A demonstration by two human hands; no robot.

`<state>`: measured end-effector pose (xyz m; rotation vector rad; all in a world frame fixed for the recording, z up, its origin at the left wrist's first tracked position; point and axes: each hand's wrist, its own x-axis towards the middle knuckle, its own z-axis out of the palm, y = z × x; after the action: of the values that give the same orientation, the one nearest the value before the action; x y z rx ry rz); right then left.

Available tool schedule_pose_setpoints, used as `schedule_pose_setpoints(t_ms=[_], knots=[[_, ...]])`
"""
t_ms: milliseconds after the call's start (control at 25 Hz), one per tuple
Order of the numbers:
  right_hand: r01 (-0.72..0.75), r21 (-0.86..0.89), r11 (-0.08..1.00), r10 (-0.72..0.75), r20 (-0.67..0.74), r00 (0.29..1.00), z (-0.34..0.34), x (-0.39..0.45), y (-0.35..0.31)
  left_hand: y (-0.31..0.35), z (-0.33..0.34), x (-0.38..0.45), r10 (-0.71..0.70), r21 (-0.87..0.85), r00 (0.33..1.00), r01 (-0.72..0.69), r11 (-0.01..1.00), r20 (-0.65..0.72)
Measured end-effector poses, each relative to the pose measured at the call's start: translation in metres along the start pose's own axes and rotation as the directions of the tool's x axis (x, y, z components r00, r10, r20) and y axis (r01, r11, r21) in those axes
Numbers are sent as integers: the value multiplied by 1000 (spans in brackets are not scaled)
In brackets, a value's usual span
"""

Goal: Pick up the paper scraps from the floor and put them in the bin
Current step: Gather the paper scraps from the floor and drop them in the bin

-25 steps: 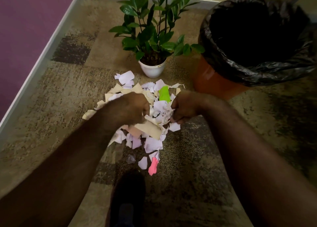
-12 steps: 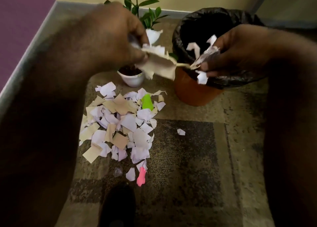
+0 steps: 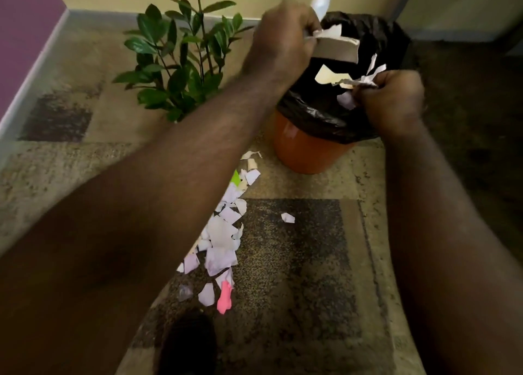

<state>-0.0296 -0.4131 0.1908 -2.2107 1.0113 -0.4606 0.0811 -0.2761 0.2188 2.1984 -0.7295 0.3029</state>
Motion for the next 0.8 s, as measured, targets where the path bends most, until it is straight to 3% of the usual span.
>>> schedule_pose_setpoints(t_ms=[200, 320, 800], knots=[[3, -79, 997, -11, -99, 995, 19, -4, 8, -6, 37, 4, 3, 78, 975, -21, 997, 223], [34, -143, 989, -47, -89, 995, 19, -6, 8, -9, 46, 5, 0, 146, 949, -48, 988, 315], [64, -123, 990, -66, -12, 998, 17, -6, 0, -12, 45, 4, 16, 323, 852, -215, 922, 523]])
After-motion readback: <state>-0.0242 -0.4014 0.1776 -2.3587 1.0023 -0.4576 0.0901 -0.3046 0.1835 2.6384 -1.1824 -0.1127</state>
